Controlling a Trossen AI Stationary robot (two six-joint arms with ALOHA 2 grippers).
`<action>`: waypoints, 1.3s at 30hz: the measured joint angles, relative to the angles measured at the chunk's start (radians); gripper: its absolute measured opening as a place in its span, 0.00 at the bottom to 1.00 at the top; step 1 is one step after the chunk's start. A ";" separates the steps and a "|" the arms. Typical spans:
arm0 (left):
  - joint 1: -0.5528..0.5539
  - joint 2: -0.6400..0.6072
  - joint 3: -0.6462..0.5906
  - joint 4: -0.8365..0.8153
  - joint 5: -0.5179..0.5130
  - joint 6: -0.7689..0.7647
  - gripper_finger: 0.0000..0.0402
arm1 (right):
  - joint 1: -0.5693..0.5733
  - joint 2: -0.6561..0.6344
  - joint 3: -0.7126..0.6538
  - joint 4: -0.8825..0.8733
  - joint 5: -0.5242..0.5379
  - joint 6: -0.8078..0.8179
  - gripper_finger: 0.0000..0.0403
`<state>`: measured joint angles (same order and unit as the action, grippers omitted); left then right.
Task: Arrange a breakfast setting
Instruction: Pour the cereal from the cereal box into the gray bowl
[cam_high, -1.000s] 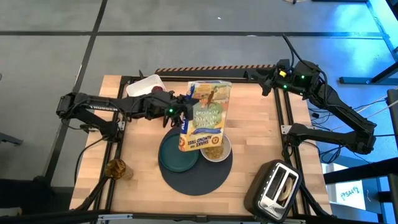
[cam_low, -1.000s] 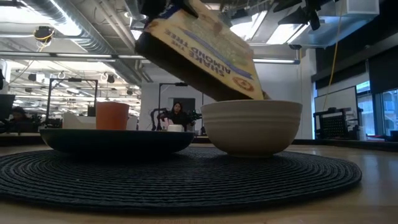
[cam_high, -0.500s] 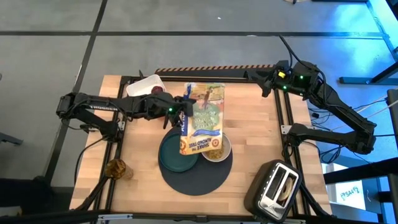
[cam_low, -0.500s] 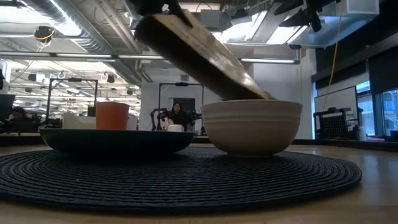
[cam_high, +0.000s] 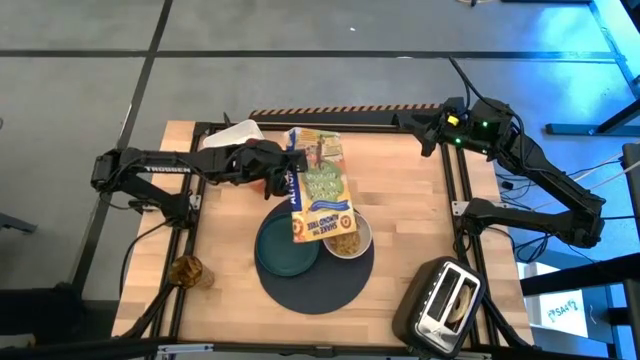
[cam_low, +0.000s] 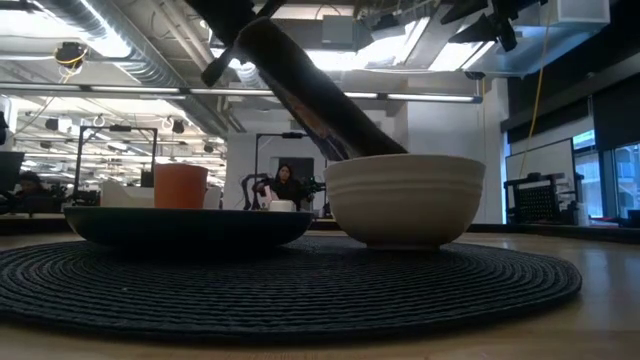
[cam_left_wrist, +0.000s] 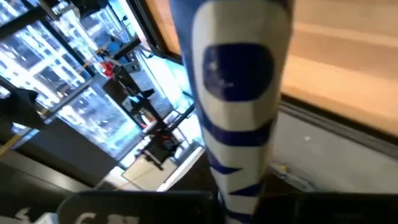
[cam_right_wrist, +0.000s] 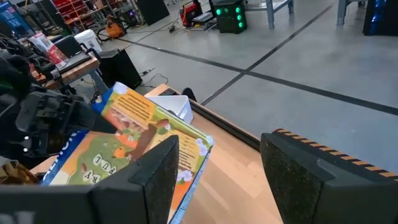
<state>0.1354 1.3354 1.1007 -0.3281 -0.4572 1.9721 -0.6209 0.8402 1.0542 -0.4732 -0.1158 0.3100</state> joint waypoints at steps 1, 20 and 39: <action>0.004 0.000 0.000 -0.001 0.008 -0.012 0.01 | 0.000 0.000 0.000 0.000 0.000 0.000 0.53; 0.057 0.000 0.000 -0.004 0.030 -0.059 0.01 | 0.000 0.000 0.000 0.000 0.002 -0.001 0.53; 0.060 -0.073 0.000 -0.105 0.129 -0.302 0.01 | -0.001 0.000 0.000 0.008 0.001 -0.005 0.53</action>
<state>0.1950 1.2622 1.1007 -0.4331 -0.3278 1.6699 -0.6220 0.8398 1.0542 -0.4649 -0.1150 0.3050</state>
